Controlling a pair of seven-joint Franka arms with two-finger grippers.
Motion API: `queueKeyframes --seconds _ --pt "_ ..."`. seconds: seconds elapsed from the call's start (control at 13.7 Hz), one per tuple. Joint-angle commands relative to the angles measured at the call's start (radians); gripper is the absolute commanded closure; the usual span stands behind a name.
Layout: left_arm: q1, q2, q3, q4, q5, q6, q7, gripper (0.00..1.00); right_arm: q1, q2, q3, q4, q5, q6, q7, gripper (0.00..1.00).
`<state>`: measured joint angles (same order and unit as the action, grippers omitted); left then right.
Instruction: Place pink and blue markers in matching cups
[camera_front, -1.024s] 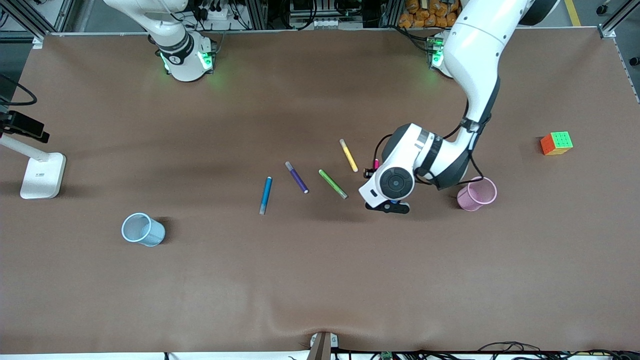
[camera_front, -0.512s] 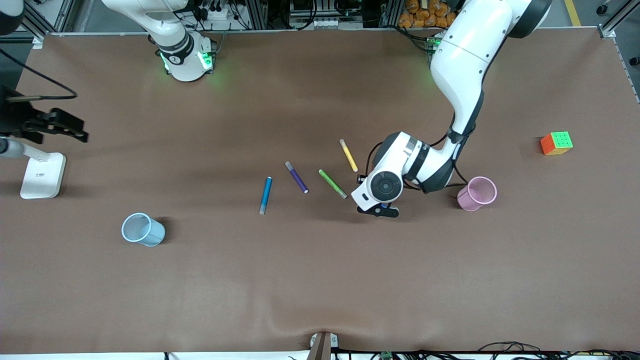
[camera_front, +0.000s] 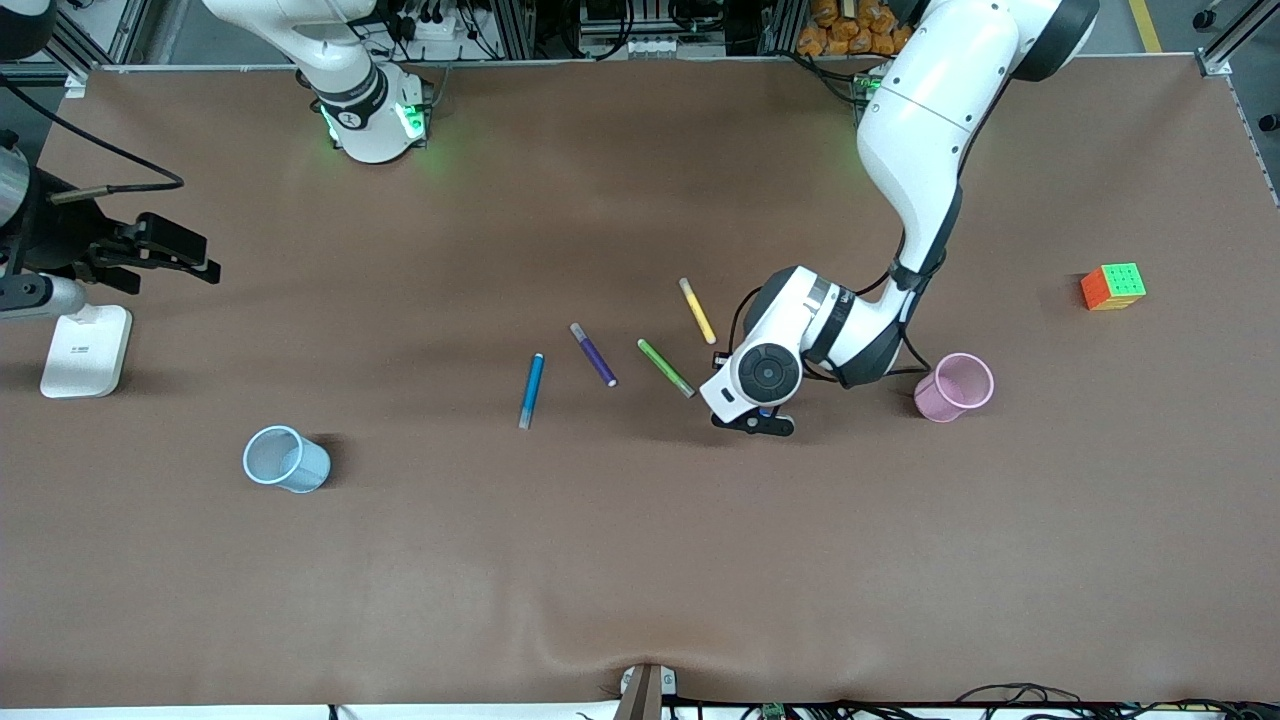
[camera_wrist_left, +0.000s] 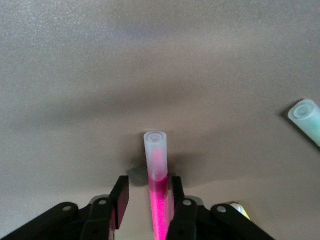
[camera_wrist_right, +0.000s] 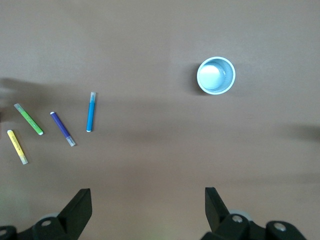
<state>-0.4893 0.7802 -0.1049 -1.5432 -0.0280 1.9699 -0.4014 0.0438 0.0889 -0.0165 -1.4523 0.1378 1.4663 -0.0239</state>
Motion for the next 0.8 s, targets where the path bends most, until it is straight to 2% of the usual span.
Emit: queueKeyframes --seconds 0.0,0.07,0.22,0.37,0.73 --pt "-0.008 0.014 0.004 0.003 0.000 0.023 -0.011 0.67 0.004 0.009 -0.003 0.010 0.006 0.002 0.001 0.00" --pt "-0.008 0.016 0.004 0.002 0.002 0.039 -0.011 0.68 0.001 0.014 -0.003 0.010 0.002 0.002 -0.001 0.00" --pt "-0.008 0.022 0.004 0.003 0.005 0.046 0.004 0.78 -0.016 0.015 -0.008 0.009 0.002 0.000 -0.001 0.00" --pt "-0.006 0.021 0.005 0.003 0.005 0.046 0.012 1.00 -0.025 0.017 -0.008 0.009 0.002 0.002 -0.001 0.00" --pt "0.001 -0.028 0.010 0.006 0.051 0.030 -0.001 1.00 0.043 0.084 -0.002 0.010 0.025 0.072 0.004 0.00"
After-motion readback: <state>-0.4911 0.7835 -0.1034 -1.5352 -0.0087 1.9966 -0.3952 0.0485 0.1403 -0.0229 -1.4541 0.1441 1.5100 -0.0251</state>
